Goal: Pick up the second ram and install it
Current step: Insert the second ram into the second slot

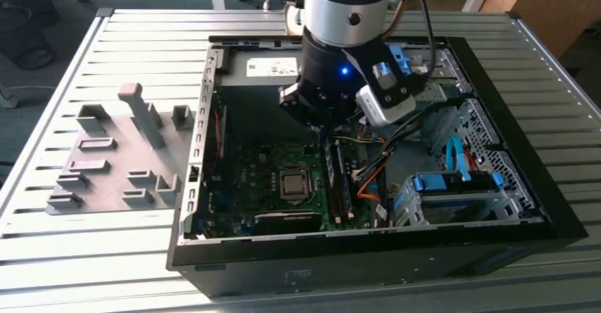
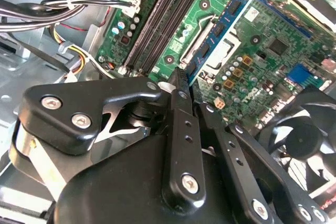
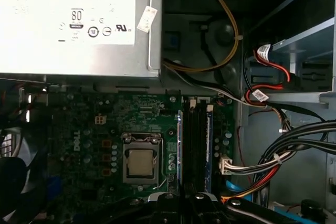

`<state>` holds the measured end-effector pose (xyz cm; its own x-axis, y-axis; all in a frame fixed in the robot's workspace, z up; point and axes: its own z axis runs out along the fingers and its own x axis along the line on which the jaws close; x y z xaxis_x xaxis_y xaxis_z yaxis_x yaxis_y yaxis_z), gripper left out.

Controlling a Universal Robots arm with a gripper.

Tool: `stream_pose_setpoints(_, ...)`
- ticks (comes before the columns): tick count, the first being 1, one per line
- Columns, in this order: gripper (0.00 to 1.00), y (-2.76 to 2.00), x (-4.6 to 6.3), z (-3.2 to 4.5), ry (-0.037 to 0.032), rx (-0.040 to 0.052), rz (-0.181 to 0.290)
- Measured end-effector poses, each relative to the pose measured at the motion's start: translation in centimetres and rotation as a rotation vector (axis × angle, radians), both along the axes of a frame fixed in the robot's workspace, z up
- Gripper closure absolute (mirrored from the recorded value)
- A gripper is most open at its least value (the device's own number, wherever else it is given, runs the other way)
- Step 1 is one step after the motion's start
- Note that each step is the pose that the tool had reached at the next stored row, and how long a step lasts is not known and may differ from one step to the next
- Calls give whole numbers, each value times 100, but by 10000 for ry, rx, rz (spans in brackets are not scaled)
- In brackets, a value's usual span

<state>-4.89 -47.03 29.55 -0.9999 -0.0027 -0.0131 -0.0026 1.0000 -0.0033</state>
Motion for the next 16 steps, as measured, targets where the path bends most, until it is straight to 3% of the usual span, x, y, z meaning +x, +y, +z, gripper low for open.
stream_pose_setpoints(16, 86, -15, 63, -284, 2, -1, -6)
